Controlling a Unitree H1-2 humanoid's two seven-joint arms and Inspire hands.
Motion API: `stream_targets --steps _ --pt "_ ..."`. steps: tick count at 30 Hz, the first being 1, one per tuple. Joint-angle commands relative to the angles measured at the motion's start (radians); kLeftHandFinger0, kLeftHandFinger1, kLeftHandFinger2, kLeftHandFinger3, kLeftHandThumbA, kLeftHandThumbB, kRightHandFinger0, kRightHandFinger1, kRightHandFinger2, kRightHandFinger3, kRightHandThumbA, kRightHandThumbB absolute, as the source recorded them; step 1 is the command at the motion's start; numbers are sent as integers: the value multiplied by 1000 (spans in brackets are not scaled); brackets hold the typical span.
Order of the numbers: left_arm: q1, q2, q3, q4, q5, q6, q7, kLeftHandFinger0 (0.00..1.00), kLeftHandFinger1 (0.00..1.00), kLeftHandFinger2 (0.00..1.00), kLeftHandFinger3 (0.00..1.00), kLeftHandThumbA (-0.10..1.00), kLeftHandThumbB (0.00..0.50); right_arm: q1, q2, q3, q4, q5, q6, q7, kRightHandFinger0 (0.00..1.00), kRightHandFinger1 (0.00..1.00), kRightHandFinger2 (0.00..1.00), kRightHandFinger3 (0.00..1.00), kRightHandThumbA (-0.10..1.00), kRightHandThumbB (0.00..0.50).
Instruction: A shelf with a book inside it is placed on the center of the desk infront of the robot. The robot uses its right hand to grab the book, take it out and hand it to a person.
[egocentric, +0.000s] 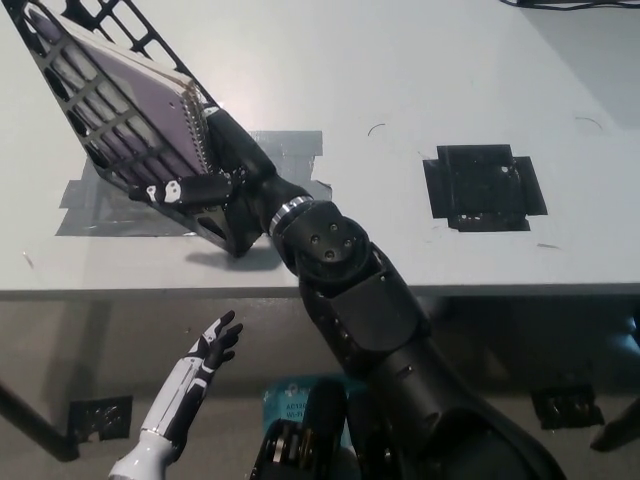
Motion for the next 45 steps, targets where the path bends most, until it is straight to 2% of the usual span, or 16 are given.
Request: stream_targets --steps 1,2,3,5,7,9,11,15,17,20,21,23,31,39,44,45 --pt "-14 11 -2 -24 6 -18 -11 1000 1000 982 1000 1000 265 -74 32 -13 -21 -13 19 -58 0 59 171 109 1000 28" --pt "-15 11 -2 -25 3 -14 -13 1000 1000 981 1000 1000 264 -70 36 -24 -18 -3 20 -67 7 188 412 321 1000 23" --pt "-14 12 -1 -26 3 -14 -13 1000 1000 981 1000 1000 264 -69 38 -27 -15 -2 18 -72 7 188 412 321 1000 23" --pt "-15 12 0 -26 -2 -15 -15 1000 993 983 1000 1000 273 -69 41 -37 -2 3 15 -83 23 277 573 548 1000 1" --pt "-16 13 -2 -23 4 -22 -14 1000 978 974 1000 1000 267 -67 44 -54 21 16 -8 -95 41 308 599 620 1000 0" --pt "-22 14 -4 -23 8 -19 -15 1000 975 972 1000 1000 271 -66 42 -67 25 27 -16 -96 22 261 500 520 1000 0" --pt "-23 14 -6 -22 13 -23 -12 1000 984 967 1000 1000 264 -61 42 -80 31 41 -31 -87 17 241 466 468 1000 16" --pt "-22 15 -5 -15 12 -32 -12 1000 979 962 1000 1000 248 -59 41 -96 54 55 -55 -81 0 128 321 309 1000 116" --pt "-22 17 -7 -13 16 -38 -11 1000 978 947 1000 1000 250 -54 43 -113 41 72 -56 -81 0 65 224 178 1000 163" --pt "-22 17 -7 -13 12 -36 -13 1000 974 947 1000 1000 255 -53 46 -127 28 88 -53 -79 0 13 164 109 1000 143" --pt "-22 17 -7 -14 13 -33 -13 1000 963 946 1000 1000 252 -52 53 -150 12 115 -40 -78 0 0 36 9 1000 88" --pt "-21 16 -6 -14 13 -29 -11 1000 962 943 1000 1000 259 -51 61 -172 -5 143 -28 -76 0 0 1 0 1000 60" --pt "-25 15 -6 -18 8 -22 -17 1000 975 931 1000 1000 265 -49 103 -285 -129 293 31 -63 0 0 0 0 1000 49" --pt "-35 15 -3 -5 -19 -21 -33 1000 972 947 1000 1000 254 -59 108 -285 -331 509 138 -130 0 0 0 0 1000 83" --pt "-34 21 -6 2 -22 -36 -41 1000 976 962 1000 1000 224 -83 108 -293 -449 600 201 -198 0 0 0 0 1000 73" --pt "-34 23 -7 1 -14 -35 -39 1000 989 963 1000 1000 238 -91 108 -302 -473 612 215 -209 0 0 0 0 1000 74"
